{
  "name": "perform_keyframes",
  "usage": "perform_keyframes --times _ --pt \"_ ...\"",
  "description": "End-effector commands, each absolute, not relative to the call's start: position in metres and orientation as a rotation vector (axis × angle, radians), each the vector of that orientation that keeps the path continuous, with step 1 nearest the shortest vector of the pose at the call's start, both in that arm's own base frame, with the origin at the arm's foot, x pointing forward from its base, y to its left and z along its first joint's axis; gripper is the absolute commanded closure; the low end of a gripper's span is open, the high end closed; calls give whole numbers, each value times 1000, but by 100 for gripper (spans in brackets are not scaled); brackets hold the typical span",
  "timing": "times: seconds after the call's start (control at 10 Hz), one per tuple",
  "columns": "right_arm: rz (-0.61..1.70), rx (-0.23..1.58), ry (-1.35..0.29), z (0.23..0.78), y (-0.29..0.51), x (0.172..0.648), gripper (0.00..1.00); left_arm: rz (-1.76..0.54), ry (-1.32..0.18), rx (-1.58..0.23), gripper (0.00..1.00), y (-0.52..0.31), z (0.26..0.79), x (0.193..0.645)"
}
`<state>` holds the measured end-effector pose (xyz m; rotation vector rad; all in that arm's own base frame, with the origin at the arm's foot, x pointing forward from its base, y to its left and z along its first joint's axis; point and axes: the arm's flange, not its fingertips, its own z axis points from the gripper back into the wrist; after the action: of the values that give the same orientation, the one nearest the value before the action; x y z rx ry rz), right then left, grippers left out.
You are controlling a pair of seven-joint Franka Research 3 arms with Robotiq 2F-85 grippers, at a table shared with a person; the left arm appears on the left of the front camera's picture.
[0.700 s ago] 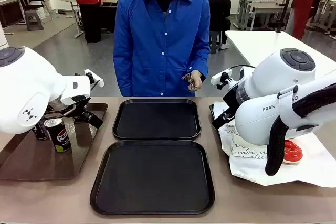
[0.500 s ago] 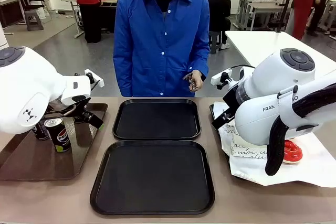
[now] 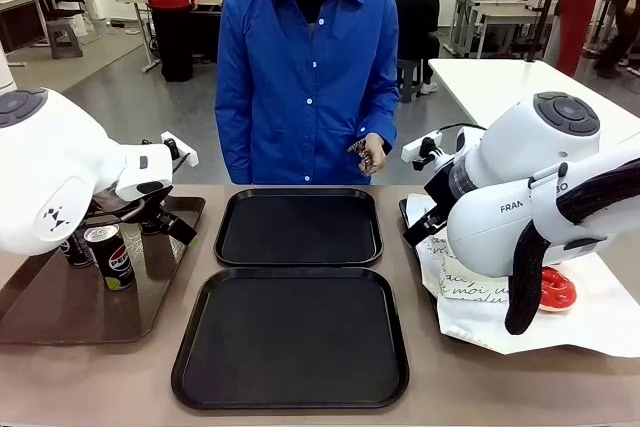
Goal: Set up donuts and drinks on trays.
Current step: Pick up one Pepsi coke and place it on the Flat Tray.
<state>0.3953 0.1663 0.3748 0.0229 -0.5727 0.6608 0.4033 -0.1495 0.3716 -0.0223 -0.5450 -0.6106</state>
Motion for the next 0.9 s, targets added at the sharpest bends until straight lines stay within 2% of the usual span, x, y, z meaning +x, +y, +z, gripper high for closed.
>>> perform_keyframes --times 0.0,0.5,0.7,0.8 --pt "661 23 -573 375 166 395 0 -611 -545 -22 0 -150 372 403" --pt "661 23 -573 375 166 395 0 -611 -545 -22 0 -150 372 403" --pt "723 -68 -599 392 158 334 0 -687 -597 53 0 -140 405 349" --pt "799 -140 -544 395 152 297 0 -712 -587 90 0 -128 415 318"
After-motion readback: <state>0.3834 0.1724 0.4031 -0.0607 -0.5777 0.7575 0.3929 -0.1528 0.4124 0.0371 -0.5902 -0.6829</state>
